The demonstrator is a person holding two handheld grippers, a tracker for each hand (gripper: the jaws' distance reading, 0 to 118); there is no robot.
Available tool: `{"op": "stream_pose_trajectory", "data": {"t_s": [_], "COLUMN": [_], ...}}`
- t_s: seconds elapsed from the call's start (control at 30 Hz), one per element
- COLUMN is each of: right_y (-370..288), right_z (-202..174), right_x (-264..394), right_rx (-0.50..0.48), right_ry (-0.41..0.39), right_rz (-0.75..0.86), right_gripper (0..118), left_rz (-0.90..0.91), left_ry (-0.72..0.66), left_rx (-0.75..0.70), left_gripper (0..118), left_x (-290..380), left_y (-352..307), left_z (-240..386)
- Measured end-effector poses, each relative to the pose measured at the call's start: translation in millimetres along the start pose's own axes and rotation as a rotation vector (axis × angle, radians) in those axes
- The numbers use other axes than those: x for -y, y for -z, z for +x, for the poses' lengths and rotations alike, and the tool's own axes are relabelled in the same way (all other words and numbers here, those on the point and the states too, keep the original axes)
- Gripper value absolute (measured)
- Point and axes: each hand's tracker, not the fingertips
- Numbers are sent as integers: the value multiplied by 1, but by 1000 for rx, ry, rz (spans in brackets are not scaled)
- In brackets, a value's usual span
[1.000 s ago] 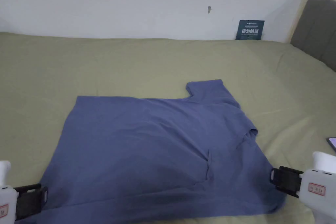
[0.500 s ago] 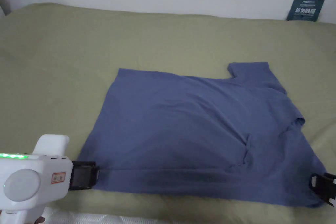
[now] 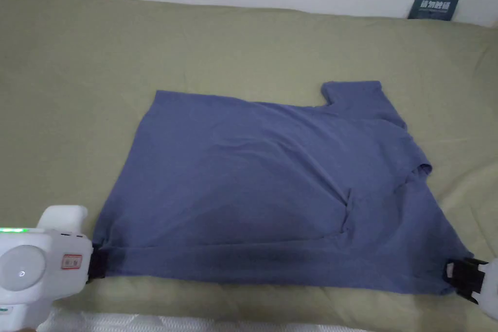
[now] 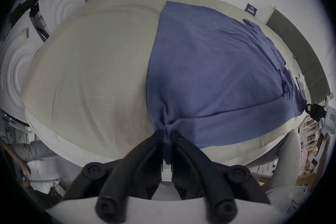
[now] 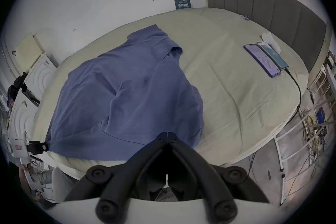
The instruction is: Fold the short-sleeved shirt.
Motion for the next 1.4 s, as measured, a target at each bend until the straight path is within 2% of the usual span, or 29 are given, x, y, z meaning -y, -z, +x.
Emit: {"op": "stream_pose_trajectory", "data": {"t_s": [0.1, 0.13, 0.17, 0.2, 0.23, 0.27, 0.33, 0.37, 0.43, 0.53, 0.6, 0.67, 0.93, 1.1, 1.2, 1.27, 1.3, 1.33, 1.37, 1.4], "right_y": [0, 1, 4, 9, 13, 17, 36, 46, 58, 57, 52, 46, 10, 53, 92, 116, 125, 132, 136, 134], "right_z": [11, 14, 15, 18, 23, 27, 36, 40, 44, 45, 43, 42, 26, 19, 9, 3, 2, 1, -2, 0], "right_x": [-6, -11, -15, -18, -21, -24, -29, -27, -19, -7, -9, -11, -82, -136, -155, -162, -162, -165, -166, -165], "right_rx": [-3, -1, 4, 6, -5, -1, 23, 27, 49, -1, 41, 35, -40, -47, 22, 22, 18, 21, 32, 57], "right_ry": [-4, -9, -15, -23, -37, -35, -38, -38, -30, -30, -26, -4, 55, 54, 1, -41, -16, -19, -17, -17], "right_rz": [30, 26, 24, 24, 46, 47, 3, -53, -131, -108, -55, -38, 65, 27, -47, -101, -108, -129, -125, -102], "right_gripper": [3, 28, 80, 101, 102, 95, 93, 75, 4, 4, 3, 3, 3, 3, 3, 3, 5, 20, 62, 93], "left_rz": [2, 1, -1, -2, -2, -1, -2, -2, -11, -10, -10, -7, 68, 86, 67, 11, -11, -27, -17, -13], "left_ry": [-11, -19, -30, -35, -35, -36, -37, -38, -39, -41, -46, -55, -48, -21, -11, 25, 34, 43, 29, 22], "left_rx": [5, 10, 16, 18, 18, 19, 21, 21, 19, 19, 15, 23, 13, -8, -20, -66, -77, -88, -104, -109], "left_gripper": [9, 9, 9, 9, 9, 9, 9, 9, 9, 9, 9, 9, 9, 9, 9, 11, 15, 28, 60, 83], "left_x": [3, 4, 3, 3, 3, 3, 2, 2, 2, 3, 0, -4, -64, -134, -170, -184, -188, -190, -188, -186], "left_y": [-8, -8, -9, -9, -10, -11, -11, -11, -10, -14, -17, -24, -60, -27, 11, 40, 52, 62, 66, 69], "left_z": [5, 5, 4, 4, 5, 5, 5, 5, 7, 7, 5, 5, 14, 22, 26, 28, 27, 27, 26, 25]}}
